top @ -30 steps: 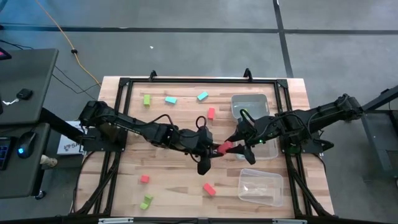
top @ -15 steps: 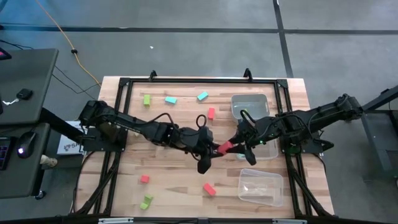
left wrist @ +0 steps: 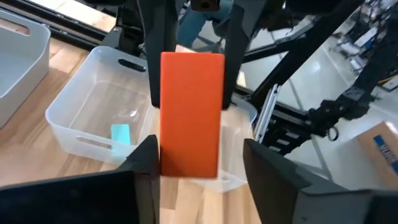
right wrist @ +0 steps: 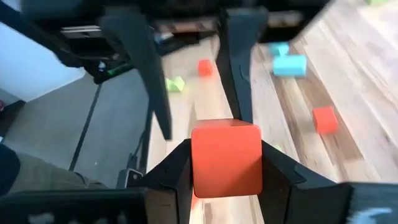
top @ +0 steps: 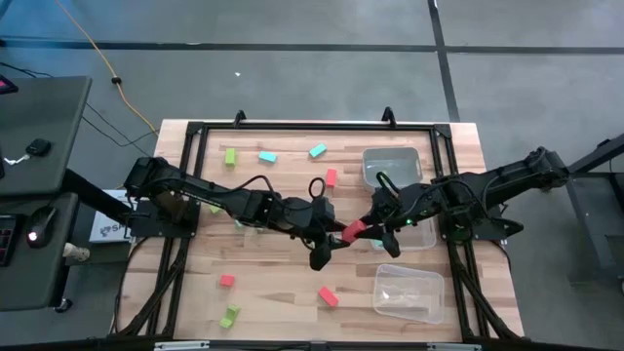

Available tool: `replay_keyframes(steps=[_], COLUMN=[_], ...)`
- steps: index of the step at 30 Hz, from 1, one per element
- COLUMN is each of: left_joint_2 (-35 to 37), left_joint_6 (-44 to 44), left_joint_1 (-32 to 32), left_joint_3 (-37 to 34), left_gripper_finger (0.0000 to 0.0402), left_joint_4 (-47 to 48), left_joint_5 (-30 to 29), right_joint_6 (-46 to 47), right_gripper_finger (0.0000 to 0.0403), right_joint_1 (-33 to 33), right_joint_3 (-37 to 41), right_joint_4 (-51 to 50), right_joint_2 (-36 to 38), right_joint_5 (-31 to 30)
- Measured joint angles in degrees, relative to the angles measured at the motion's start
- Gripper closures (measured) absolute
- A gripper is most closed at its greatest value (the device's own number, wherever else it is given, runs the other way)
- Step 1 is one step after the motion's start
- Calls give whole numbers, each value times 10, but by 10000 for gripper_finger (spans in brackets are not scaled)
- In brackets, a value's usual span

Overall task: Sort & place blocks by color
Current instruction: Put the orange block into the bottom transparent bin

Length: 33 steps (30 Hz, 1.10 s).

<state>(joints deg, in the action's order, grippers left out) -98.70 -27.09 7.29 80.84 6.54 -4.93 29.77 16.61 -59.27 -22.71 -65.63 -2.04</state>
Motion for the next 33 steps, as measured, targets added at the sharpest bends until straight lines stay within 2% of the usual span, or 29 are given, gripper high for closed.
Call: replay_keyframes(steps=[8, 20, 27, 33], left_joint_2=[2, 3, 3, 3], left_joint_6=[7, -21, -23, -23], left_joint_1=[-11, -17, -16, -16], left_joint_3=[0, 0, 0, 0], left_gripper_finger=[217, 220, 220, 220], left_joint_4=[88, 151, 164, 164], left_joint_5=[4, 29, 28, 28], right_joint_6=[71, 251, 343, 389], right_gripper_finger=[291, 291, 291, 292], right_joint_1=[27, 136, 206, 241], right_joint_3=[0, 0, 0, 0], right_joint_4=[-69, -175, -202, -202], right_joint_2=[0, -6, -51, -97], right_joint_5=[-2, -6, -7, 28])
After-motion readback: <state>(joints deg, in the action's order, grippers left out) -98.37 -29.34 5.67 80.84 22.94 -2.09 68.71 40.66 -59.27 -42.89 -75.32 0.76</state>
